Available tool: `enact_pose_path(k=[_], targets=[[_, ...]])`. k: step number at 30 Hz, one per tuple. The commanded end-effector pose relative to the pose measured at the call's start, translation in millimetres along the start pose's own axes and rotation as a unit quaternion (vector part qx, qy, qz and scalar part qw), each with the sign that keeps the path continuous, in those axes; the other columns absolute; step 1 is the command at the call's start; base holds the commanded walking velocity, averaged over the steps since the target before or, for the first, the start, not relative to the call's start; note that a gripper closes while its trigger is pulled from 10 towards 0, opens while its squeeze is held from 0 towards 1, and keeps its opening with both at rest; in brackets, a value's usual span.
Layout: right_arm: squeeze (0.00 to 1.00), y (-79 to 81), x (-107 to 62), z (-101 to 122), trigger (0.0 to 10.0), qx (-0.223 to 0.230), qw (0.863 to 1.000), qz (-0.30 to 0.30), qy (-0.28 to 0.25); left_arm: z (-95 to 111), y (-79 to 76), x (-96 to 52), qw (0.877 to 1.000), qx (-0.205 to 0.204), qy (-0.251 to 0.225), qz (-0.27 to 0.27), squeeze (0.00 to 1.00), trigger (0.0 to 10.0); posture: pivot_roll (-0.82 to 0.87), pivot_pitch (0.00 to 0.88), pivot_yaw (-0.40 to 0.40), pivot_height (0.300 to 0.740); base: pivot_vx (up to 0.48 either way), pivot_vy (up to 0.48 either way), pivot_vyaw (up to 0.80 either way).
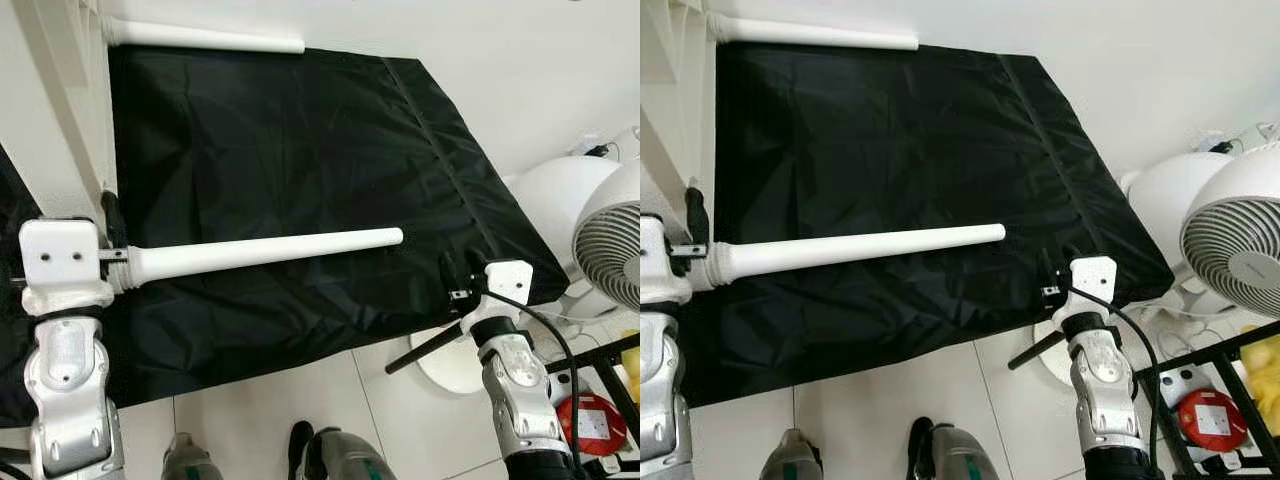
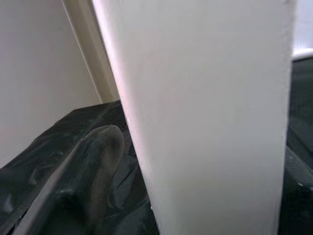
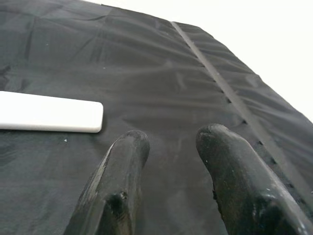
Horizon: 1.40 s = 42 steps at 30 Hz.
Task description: Building children table
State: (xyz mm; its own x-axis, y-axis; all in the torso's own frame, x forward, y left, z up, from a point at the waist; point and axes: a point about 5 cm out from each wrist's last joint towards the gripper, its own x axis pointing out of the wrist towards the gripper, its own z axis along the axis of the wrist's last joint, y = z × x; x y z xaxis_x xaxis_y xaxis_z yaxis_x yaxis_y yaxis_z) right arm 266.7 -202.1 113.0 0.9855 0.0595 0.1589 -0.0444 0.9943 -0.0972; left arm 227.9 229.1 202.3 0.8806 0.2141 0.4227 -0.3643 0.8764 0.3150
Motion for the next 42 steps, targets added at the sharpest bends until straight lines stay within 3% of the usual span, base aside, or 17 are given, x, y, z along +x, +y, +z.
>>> enact_pose_path(k=[1,9,10,19,21,29,36,39,40,41,42], targets=[[0.0,-3.3,-3.6,-4.7,10.0,0.002,1.0,-0.012,0.006,-3.0,-4.9,-7.3,1.0,-0.008,-0.004,-0.019,0.0,10.0,0.11,0.13,-0.134,0.74,0.0,0.0,0.0],[0.0,4.6,-2.8,-9.2,10.0,0.009,1.0,-0.004,0.01,-3.1,-7.1,-27.2,0.997,-0.003,-0.015,-0.082,0.0,10.0,0.14,0.123,-0.122,0.74,0.0,0.0,0.0],[0.0,5.4,-2.2,-10.6,10.0,0.009,1.0,-0.003,0.011,-3.4,-9.8,-33.7,0.995,-0.017,-0.006,-0.094,0.0,10.0,0.16,0.123,-0.118,0.74,0.0,0.0,0.0],[0.0,9.7,-0.6,-12.2,10.0,0.012,1.0,0.004,0.011,-1.8,-10.9,-44.9,0.992,-0.03,-0.017,-0.123,0.0,10.0,0.16,0.124,-0.117,0.74,0.0,0.0,0.0],[0.0,10.6,-1.9,-14.5,10.0,0.014,1.0,0.004,0.013,-5.4,-9.7,-60.7,0.99,-0.035,0.001,-0.136,0.0,10.0,0.18,0.13,-0.108,0.74,0.0,0.0,0.0],[0.0,14.7,-2.0,-18.3,10.0,0.017,1.0,0.007,0.016,-11.0,-7.0,-85.4,0.985,-0.03,0.029,-0.168,0.0,10.0,0.2,0.127,-0.105,0.74,0.0,0.0,0.0],[0.0,16.4,1.1,-17.9,10.0,0.012,1.0,0.007,0.01,-19.8,-5.9,-81.1,0.981,-0.017,0.018,-0.192,0.0,10.0,0.21,0.121,-0.108,0.74,0.0,0.0,0.0],[0.0,16.6,6.6,-3.8,10.0,-0.002,1.0,-0.013,-0.027,-18.6,-32.3,-62.7,0.968,-0.033,-0.011,-0.248,0.0,10.0,0.2,0.107,-0.103,0.74,0.0,0.0,0.0],[0.0,16.6,6.6,-3.8,10.0,-0.002,1.0,-0.013,-0.027,-18.6,-32.3,-62.7,0.968,-0.033,-0.011,-0.248,0.0,10.0,0.2,0.107,-0.103,0.74,0.0,0.0,0.0],[0.0,18.4,8.5,1.3,10.0,0.0,0.999,-0.02,-0.039,-20.3,-44.0,-61.4,0.959,-0.077,-0.001,-0.273,0.0,10.0,0.19,0.092,-0.094,0.74,0.0,0.0,0.0],[0.0,18.4,8.5,1.3,10.0,0.0,0.999,-0.02,-0.039,-20.3,-44.0,-61.4,0.959,-0.077,-0.001,-0.273,0.0,10.0,0.19,0.092,-0.094,0.74,0.0,0.0,0.0]])
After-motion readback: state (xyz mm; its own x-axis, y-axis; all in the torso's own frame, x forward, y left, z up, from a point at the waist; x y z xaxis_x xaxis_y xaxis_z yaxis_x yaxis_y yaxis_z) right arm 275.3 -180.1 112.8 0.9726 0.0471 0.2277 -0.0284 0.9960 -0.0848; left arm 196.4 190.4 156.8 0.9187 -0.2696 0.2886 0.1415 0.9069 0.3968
